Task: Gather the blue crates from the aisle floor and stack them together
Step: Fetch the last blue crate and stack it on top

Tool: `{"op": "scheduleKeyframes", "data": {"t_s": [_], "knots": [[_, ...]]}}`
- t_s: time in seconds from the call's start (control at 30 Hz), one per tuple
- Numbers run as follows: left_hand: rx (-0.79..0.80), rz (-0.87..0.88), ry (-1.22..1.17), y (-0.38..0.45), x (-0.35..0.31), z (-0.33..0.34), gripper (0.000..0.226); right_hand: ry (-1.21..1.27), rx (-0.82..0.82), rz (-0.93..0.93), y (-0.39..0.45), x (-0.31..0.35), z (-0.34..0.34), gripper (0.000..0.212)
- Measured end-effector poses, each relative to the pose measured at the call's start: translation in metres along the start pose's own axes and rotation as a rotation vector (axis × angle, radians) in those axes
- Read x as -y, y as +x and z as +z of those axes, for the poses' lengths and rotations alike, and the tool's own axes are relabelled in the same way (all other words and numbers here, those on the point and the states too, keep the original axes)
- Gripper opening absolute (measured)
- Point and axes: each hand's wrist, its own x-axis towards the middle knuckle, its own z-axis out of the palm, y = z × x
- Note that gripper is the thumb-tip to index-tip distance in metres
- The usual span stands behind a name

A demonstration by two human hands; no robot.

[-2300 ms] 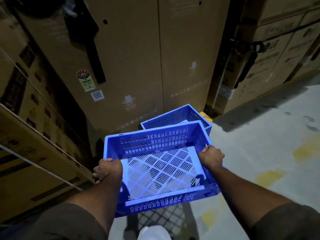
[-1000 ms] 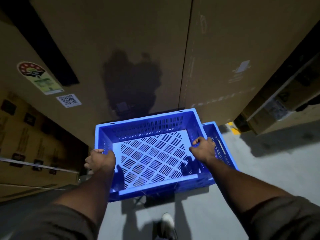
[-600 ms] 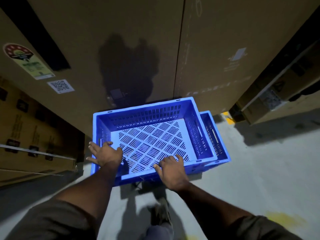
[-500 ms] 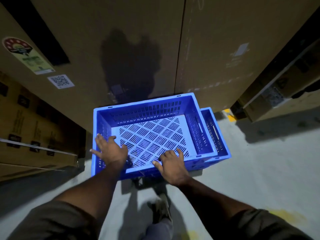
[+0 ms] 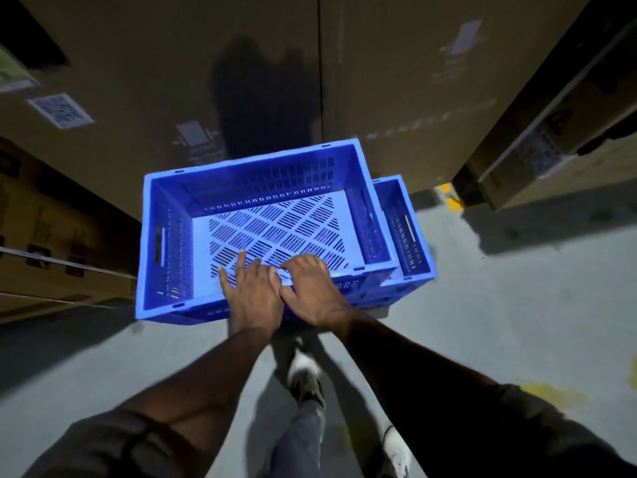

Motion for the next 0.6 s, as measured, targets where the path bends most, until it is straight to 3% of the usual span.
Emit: {"op": "scheduleKeyframes", "data": {"t_s": [0.3, 0.6], "knots": [[-0.124, -0.002, 0.064, -0.007, -0.02, 0.01, 0.053, -0.195, 0.038, -0.162, -0.017, -0.044, 0.003, 0.037], [-0.08, -0.031, 0.135, -0.018, -0.091, 0.012, 0.055, -0.223, -0.042, -0.184, -0.034, -0.103, -0.022, 0.039]]}}
